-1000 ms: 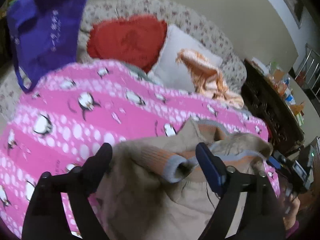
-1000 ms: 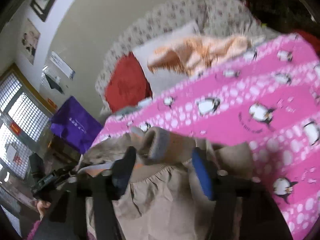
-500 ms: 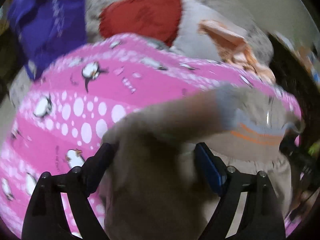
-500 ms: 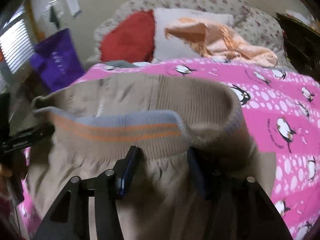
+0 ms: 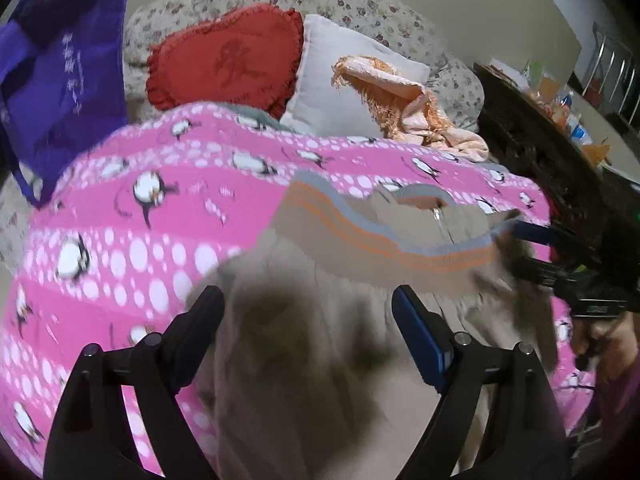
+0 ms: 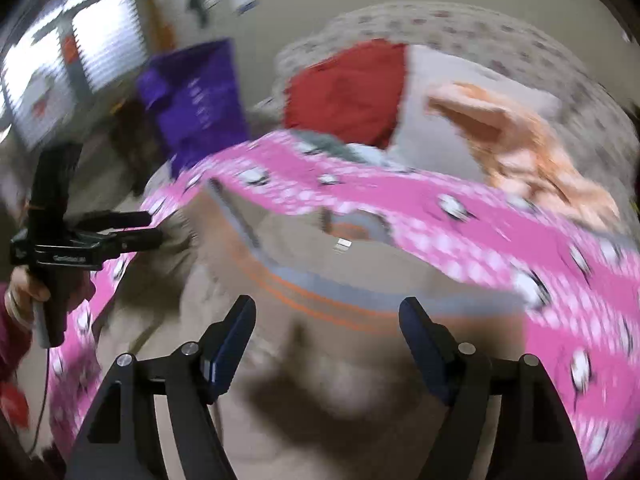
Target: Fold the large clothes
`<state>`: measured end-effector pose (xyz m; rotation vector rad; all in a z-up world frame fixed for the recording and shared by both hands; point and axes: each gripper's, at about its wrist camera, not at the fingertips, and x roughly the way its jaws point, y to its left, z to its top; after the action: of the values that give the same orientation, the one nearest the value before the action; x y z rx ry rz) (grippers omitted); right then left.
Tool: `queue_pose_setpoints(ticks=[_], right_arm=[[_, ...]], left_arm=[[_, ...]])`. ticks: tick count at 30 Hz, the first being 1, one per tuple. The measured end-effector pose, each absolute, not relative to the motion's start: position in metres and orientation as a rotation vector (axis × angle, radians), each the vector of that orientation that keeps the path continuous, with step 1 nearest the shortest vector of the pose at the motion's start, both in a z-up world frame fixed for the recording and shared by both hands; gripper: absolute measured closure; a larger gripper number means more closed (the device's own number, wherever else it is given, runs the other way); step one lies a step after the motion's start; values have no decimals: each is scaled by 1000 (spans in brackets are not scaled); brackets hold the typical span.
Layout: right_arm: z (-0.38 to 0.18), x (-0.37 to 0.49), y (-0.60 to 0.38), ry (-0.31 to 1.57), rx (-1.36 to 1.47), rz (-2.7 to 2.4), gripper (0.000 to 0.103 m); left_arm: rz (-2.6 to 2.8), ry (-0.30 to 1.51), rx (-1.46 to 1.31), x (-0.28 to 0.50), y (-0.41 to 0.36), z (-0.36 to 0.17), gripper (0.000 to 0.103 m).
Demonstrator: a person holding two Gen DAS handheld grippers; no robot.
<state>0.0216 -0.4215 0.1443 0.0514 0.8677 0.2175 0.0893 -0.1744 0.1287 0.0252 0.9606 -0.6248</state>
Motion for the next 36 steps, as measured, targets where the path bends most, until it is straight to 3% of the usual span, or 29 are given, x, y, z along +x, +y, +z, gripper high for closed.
queue_pose_setpoints(ticks=[5,7,8,14,18,21,23,27,30,36], right_arm=[[115,68,-387,1006,-94,298,30],[103,75,-384,1049,-121,310,63],[99,76,-383,1068,-138,312,96],[106,67,-374,996,-241,267,95],[111,92,-403,914,-86,98,95],[87,104,-401,966,-64,47,94],[87,99,-397,970,-70,32,86],[127,48,-418,946,70,57,38],[151,-17,-441,896,97,30,25],[129,-112,-482,970,158,-55,22]], left_arm=[[-609,1011,2,80,-161,116,17],[-616,1026,24,75,-157,113,17],[-626,1027,28,72,-154,113,17],[-665,1033,18,59,-145,114,17],[-669,1037,1,49,-140,112,17],[-656,1063,8,44,-138,106,17],[-654,1084,8,41,-134,101,17],[-653,1091,9,33,-121,97,17],[-676,1077,-6,25,-110,97,17],[-706,1139,-6,15,-108,80,17]])
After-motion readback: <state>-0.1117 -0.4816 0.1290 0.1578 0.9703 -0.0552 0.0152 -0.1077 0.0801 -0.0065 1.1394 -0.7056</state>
